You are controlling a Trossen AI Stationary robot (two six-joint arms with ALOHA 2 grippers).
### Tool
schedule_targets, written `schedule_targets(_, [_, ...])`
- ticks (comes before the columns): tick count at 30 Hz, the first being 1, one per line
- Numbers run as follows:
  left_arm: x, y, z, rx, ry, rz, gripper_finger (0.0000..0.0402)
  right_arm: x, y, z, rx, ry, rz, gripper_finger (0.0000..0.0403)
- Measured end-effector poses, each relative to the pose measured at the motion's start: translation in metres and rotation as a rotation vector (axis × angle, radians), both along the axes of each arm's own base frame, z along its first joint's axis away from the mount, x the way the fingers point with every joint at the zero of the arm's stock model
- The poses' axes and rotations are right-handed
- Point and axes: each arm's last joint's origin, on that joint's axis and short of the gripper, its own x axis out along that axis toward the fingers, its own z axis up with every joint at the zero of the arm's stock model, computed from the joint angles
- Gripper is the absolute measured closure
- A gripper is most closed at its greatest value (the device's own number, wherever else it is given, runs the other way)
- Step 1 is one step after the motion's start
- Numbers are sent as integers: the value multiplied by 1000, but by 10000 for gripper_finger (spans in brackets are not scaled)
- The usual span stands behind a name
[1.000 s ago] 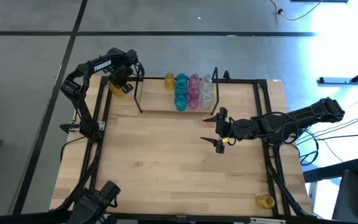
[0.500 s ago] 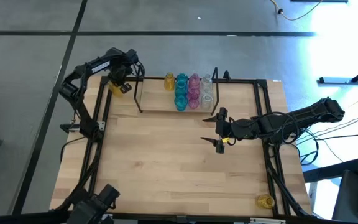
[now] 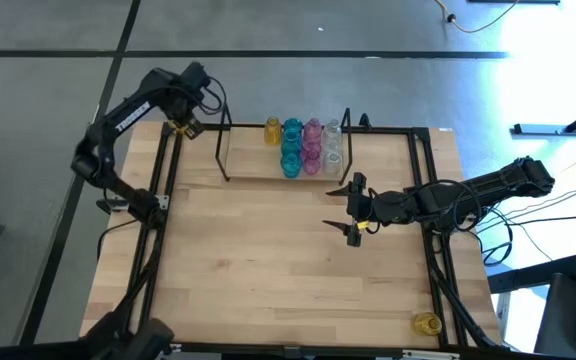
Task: Sort vases onto shelf
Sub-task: Put the top yellow vase on the shelf aligned with the other yellow vase
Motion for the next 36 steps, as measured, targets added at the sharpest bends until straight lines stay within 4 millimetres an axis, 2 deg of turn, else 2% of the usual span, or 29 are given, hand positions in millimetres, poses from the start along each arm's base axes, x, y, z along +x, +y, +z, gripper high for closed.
schedule_targets(9, [16, -16, 61, 166, -95, -87, 351, 0, 0, 0, 0, 1, 0, 70])
schedule_targets(15, [33, -32, 89, 249, -170, -179, 351, 0, 0, 0, -1, 2, 0, 70])
schedule_targets(27, [86, -70, 89, 226, -289, -460, 350, 0, 0, 0, -1, 2, 0, 70])
schedule_targets(32, [113, -80, 75, 146, -294, -566, 350, 0, 0, 0, -1, 2, 0, 70])
schedule_targets(36, [137, -81, 55, 99, -239, -594, 350, 0, 0, 0, 0, 3, 0, 70])
